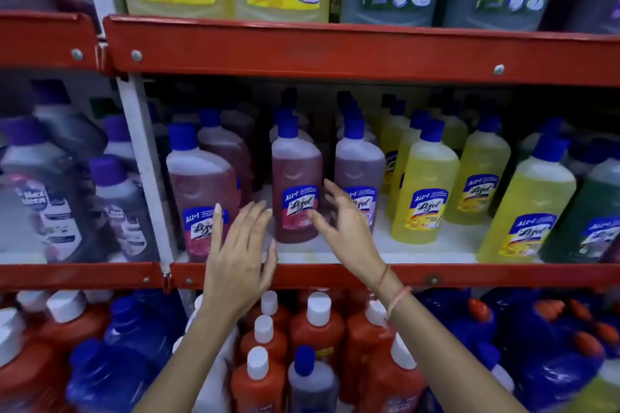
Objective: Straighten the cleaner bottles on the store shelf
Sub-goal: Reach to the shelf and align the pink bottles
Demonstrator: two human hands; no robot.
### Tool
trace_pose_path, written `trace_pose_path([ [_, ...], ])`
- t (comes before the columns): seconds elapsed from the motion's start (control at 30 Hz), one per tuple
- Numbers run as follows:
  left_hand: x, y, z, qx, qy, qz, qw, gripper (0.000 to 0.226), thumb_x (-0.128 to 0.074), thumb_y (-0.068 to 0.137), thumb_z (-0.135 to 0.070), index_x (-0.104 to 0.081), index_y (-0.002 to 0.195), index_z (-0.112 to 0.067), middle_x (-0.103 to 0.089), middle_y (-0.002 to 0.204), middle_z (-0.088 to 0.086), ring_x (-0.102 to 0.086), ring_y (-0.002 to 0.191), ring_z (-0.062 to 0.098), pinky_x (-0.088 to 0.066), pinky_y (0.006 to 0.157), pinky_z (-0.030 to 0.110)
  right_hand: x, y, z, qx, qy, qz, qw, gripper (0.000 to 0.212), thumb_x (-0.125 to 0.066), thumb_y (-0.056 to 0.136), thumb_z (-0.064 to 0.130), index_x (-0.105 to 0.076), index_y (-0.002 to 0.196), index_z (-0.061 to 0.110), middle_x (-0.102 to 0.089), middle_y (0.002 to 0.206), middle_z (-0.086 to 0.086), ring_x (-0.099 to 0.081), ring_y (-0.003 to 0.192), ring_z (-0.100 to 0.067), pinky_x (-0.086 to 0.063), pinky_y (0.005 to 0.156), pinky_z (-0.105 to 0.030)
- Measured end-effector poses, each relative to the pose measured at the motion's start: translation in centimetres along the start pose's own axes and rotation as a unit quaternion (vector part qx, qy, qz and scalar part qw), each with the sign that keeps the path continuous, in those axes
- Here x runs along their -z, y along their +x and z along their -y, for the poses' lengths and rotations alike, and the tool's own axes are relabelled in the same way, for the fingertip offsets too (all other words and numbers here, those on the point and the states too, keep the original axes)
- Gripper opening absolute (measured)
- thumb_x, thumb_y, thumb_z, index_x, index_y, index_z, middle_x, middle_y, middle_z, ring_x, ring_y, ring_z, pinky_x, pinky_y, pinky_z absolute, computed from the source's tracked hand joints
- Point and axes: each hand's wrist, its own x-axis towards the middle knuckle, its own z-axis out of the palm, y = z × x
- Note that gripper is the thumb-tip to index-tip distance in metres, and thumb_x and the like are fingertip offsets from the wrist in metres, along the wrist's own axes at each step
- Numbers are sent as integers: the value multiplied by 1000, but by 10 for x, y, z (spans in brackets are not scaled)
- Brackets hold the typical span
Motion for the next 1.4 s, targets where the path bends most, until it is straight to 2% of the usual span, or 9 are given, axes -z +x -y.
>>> trace_pose_path([
  [0.13, -13, -22, 1, 22, 24, 57, 998, 52, -41, 94, -34, -50, 138, -6, -52, 146, 10, -48, 136, 23, -3, 123, 53, -21, 5, 0, -42, -36, 37, 998, 85, -62, 92, 27, -8, 155, 9, -31, 158, -12, -35, 143, -23, -24, 110, -19],
  [0.23, -19, -33, 2, 21, 31, 95, 995, 57, -36, 96, -41, -46, 141, -8, -46, 151, 9, -38, 142, 21, -2, 121, 59, -32, 12, -6, -87, 7, 48, 995, 89, -60, 93, 29, 1, 155, 13, -33, 157, -14, -42, 138, -27, -33, 110, -30],
  [0.37, -23, -38, -2, 35, 33, 115, 992, 63, -35, 96, -48, -39, 146, -11, -37, 156, 7, -32, 145, 20, 3, 121, 58, -36, 17, -10, -122, 45, 58, 990, 90, -64, 90, 33, -4, 154, 13, -40, 151, -15, -48, 133, -27, -39, 111, -41],
  [0.6, -23, -38, -4, 56, 16, 114, 992, 66, -33, 95, -50, -34, 149, -11, -32, 158, 6, -30, 146, 19, 2, 121, 59, -36, 15, -13, -101, 50, 23, 993, 70, -73, 83, 27, -32, 137, 8, -60, 130, -15, -61, 116, -27, -48, 95, -31],
  [0.73, -24, -40, -3, 53, 13, 118, 992, 67, -34, 95, -51, -31, 150, -13, -30, 160, 5, -26, 147, 18, 2, 121, 58, -34, 14, -12, -112, 72, 29, 991, 68, -76, 81, 23, -34, 133, 7, -62, 125, -11, -63, 105, -18, -48, 77, -7],
  [0.8, -23, -40, -3, 53, 11, 115, 992, 67, -35, 95, -51, -32, 150, -13, -31, 159, 5, -27, 147, 18, 1, 121, 58, -31, 14, -9, -119, 80, 38, 989, 69, -76, 81, 22, -33, 132, 7, -62, 120, -7, -61, 101, -14, -46, 70, -3],
  [1.07, -25, -41, -5, 66, 17, 115, 991, 71, -34, 94, -52, -30, 150, -8, -35, 157, 7, -33, 144, 19, -10, 119, 63, -28, 4, -12, -103, 100, 36, 989, 60, -80, 76, 24, -38, 119, 18, -66, 120, -6, -68, 104, -17, -57, 93, -36],
  [1.2, -28, -42, -8, 79, 16, 114, 990, 73, -33, 94, -53, -28, 150, -7, -38, 156, 9, -36, 143, 20, -13, 118, 63, -20, -5, -8, -95, 97, 51, 989, 63, -81, 75, 26, -42, 123, 12, -68, 118, -1, -66, 97, -1, -54, 83, -15],
  [1.4, -29, -43, -7, 82, 17, 120, 989, 74, -35, 94, -54, -28, 150, -7, -40, 155, 9, -32, 143, 19, -17, 117, 64, -13, -16, -3, -88, 88, 73, 990, 58, -80, 75, 30, -42, 117, 16, -67, 103, 14, -67, 96, 1, -57, 86, -23],
])
